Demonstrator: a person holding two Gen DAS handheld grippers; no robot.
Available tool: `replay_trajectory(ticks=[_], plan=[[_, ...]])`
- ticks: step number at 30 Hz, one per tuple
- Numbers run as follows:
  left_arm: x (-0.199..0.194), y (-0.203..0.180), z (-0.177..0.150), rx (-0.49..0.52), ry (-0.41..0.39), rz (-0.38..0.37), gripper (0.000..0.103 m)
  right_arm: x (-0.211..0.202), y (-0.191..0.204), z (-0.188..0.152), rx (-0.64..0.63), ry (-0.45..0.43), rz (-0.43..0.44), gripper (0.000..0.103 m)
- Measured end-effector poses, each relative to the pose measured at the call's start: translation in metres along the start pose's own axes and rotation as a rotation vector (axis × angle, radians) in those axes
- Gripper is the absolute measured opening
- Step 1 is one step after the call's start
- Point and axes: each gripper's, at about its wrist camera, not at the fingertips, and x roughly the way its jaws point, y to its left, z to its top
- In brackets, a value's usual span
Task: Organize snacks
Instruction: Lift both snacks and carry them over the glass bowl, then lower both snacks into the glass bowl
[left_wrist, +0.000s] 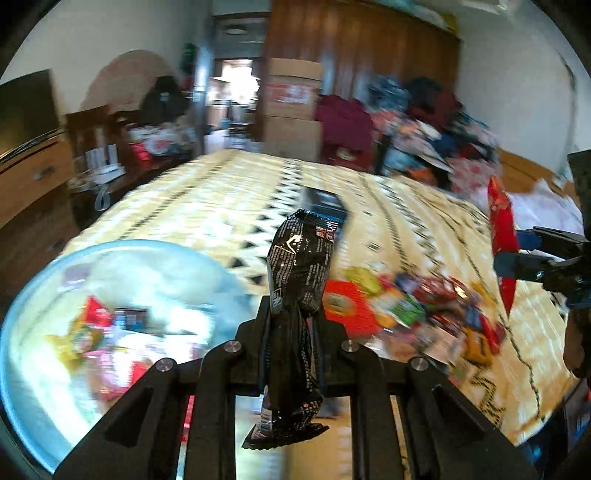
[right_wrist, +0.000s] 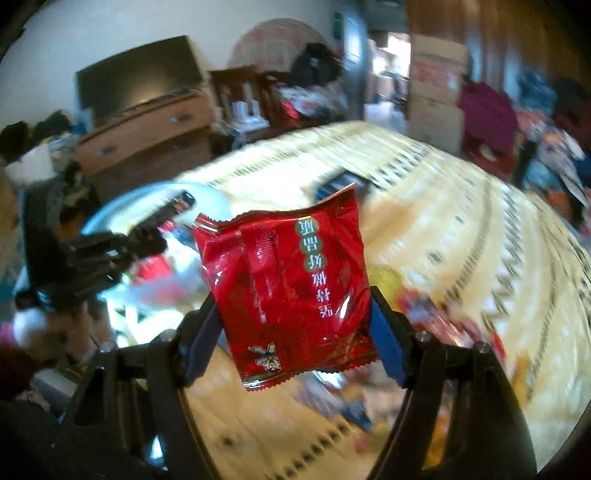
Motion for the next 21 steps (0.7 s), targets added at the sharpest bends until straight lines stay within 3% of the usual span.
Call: replay_trajectory(ticks=[10,16,21], plan=[[-0.035,0.142,0.003,-0.232,-0.023,0.213,0.018,0.072,0.101,0.092,-0.028,-0.020,0.249,0.075],[-0.039,0.195,-0.019,-0.330,0.004,0.303,0.018,0.115,0.153,0.103,-0.051,0.052,0.342,0.075],[-0.031,0.207,-0.037,-0.347,0.042,0.325,0.018,0.143,0.186,0.100,-0.085,0.125,0.372,0.075]])
